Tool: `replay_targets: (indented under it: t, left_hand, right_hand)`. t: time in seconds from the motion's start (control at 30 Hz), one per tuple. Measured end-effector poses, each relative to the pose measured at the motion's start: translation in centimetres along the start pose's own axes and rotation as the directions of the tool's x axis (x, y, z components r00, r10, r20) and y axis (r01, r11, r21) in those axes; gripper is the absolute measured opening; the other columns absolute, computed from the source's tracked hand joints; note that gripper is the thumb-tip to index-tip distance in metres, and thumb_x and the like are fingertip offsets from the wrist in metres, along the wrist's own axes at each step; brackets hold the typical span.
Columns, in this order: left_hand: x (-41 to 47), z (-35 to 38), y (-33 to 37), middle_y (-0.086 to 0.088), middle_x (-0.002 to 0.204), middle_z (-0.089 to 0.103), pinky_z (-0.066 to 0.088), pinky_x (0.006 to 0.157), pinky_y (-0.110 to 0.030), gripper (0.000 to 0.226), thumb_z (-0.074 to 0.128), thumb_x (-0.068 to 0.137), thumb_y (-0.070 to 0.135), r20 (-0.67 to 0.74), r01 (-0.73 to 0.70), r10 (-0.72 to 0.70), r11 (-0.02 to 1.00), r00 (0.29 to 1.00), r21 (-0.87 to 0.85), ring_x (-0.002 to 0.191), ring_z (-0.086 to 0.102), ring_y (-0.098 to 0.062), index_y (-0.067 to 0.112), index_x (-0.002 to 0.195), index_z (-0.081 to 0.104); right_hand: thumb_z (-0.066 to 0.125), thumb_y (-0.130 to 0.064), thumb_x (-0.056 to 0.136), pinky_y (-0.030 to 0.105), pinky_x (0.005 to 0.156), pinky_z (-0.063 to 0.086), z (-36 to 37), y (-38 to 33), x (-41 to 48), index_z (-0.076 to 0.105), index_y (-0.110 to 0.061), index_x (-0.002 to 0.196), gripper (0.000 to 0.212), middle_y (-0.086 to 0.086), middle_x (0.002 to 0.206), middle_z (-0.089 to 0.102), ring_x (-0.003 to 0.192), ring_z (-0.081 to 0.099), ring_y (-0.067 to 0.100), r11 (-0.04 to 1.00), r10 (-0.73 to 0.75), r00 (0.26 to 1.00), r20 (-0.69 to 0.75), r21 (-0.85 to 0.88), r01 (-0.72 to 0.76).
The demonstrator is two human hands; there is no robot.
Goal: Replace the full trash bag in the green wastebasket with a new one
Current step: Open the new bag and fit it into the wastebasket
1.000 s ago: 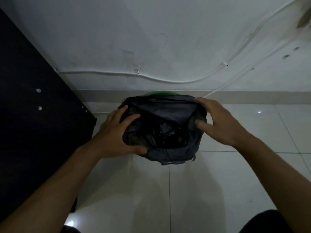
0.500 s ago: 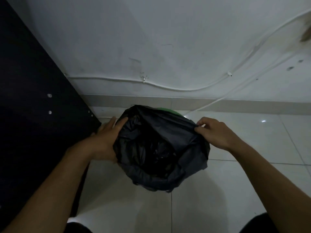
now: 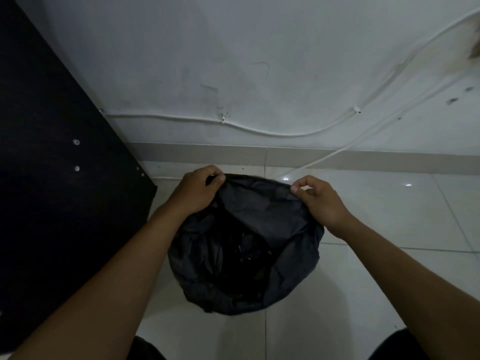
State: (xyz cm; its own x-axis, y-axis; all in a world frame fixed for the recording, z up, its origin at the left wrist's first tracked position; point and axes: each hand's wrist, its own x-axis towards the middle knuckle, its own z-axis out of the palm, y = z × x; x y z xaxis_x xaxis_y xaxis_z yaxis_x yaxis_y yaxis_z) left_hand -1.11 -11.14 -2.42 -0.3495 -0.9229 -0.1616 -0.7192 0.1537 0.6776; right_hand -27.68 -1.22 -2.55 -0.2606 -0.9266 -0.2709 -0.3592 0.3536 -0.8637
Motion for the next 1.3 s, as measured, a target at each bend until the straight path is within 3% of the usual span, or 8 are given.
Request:
replay_targets:
  t: [0.2, 0.4, 0.53, 0.67, 0.83, 0.93, 1.2, 1.3]
  left_hand:
    - [-0.5, 0.1, -0.6, -0.01, 0.105, 0.073, 0.052, 0.094, -0.036, 0.031, 0.068, 0.087, 0.036, 0.341, 0.536, -0.415, 0.688, 0.844, -0.489, 0.1, 0.067, -0.027, 0.01, 0.104, 0.072]
    - [-1.0, -1.1, -1.1, 0.001, 0.112, 0.06, 0.046, 0.092, -0.034, 0.045, 0.042, 0.08, 0.078, -0.081, 0.261, -0.266, 0.963, 0.961, -0.069, 0.106, 0.057, -0.022, 0.037, 0.091, 0.059]
    - [-3.4, -4.0, -0.8, 0.002, 0.115, 0.058, 0.05, 0.071, -0.027, 0.043, 0.067, 0.078, 0.062, 0.184, 0.371, -0.387, 0.921, 0.903, 0.116, 0.104, 0.06, -0.021, 0.034, 0.11, 0.06]
    - [-5.0, -3.4, 0.3, 0.004, 0.132, 0.055, 0.049, 0.094, -0.031, 0.053, 0.07, 0.088, 0.035, 0.374, 0.377, -0.321, 0.922, 0.87, -0.085, 0.112, 0.057, -0.016, 0.03, 0.136, 0.048]
    - [-4.8, -2.5, 1.7, -0.002, 0.145, 0.042, 0.041, 0.105, -0.034, 0.068, 0.073, 0.085, 0.032, -0.077, 0.273, -0.344, 0.846, 0.936, -0.459, 0.127, 0.046, -0.019, 0.028, 0.143, 0.039]
    - [-6.4, -2.6, 1.5, -0.007, 0.134, 0.051, 0.048, 0.094, -0.036, 0.061, 0.07, 0.084, 0.044, -0.117, 0.407, -0.448, 0.875, 0.887, -0.262, 0.12, 0.053, -0.026, 0.02, 0.135, 0.046]
    - [-7.3, -1.7, 0.8, -0.009, 0.103, 0.065, 0.053, 0.066, -0.036, 0.013, 0.06, 0.096, 0.017, 0.135, 0.455, -0.543, 0.513, 0.829, -0.728, 0.085, 0.063, -0.026, 0.017, 0.108, 0.059]
    - [-7.1, -1.8, 0.8, -0.008, 0.098, 0.066, 0.052, 0.061, -0.032, 0.01, 0.056, 0.098, 0.022, 0.059, 0.467, -0.552, 0.637, 0.831, -0.614, 0.081, 0.062, -0.022, 0.016, 0.096, 0.063]
  right_hand:
    - [0.062, -0.041, 0.092, 0.033, 0.068, 0.05, 1.1, 2.7, -0.7, 0.065, -0.004, 0.091, 0.037, 0.015, 0.09, 0.069, 0.078, 0.061, 0.022, 0.944, 0.303, 0.937, 0.176, 0.082, -0.321]
    - [0.052, -0.05, 0.094, 0.027, 0.078, 0.037, -0.1, -1.7, -1.1, 0.063, -0.021, 0.103, 0.033, 0.002, 0.102, 0.068, 0.095, 0.06, 0.021, 0.971, 0.045, 0.986, -0.159, -0.225, -0.08]
    - [0.067, -0.05, 0.084, 0.03, 0.062, 0.053, -1.1, -4.5, -4.3, 0.061, -0.027, 0.103, 0.031, 0.001, 0.092, 0.07, 0.079, 0.069, 0.019, 0.932, 0.181, 0.972, 0.149, -0.341, -0.121]
    - [0.068, -0.025, 0.089, 0.029, 0.054, 0.055, 0.4, -3.1, -5.1, 0.058, -0.016, 0.113, 0.027, 0.011, 0.103, 0.066, 0.079, 0.066, 0.025, 0.931, 0.348, 0.91, 0.226, -0.197, -0.307]
    - [0.053, -0.011, 0.099, 0.032, 0.057, 0.052, -0.1, -2.3, -5.4, 0.063, -0.008, 0.098, 0.011, 0.011, 0.092, 0.065, 0.074, 0.061, 0.025, 0.858, 0.421, 0.878, 0.227, 0.215, -0.467]
    - [0.051, -0.009, 0.1, 0.034, 0.056, 0.057, -0.4, -1.6, -6.1, 0.062, -0.003, 0.102, 0.013, 0.014, 0.099, 0.066, 0.084, 0.065, 0.03, 0.786, 0.448, 0.876, 0.181, 0.388, -0.482]
    - [0.057, -0.011, 0.094, 0.038, 0.069, 0.054, -0.6, -0.8, -7.0, 0.063, -0.005, 0.106, 0.015, 0.011, 0.104, 0.064, 0.092, 0.061, 0.026, 0.763, 0.528, 0.829, 0.183, 0.327, -0.558]
    - [0.054, -0.003, 0.094, 0.038, 0.069, 0.059, -0.3, -0.9, -6.8, 0.064, 0.003, 0.106, 0.017, 0.019, 0.104, 0.065, 0.089, 0.065, 0.03, 0.715, 0.481, 0.847, 0.228, 0.456, -0.529]
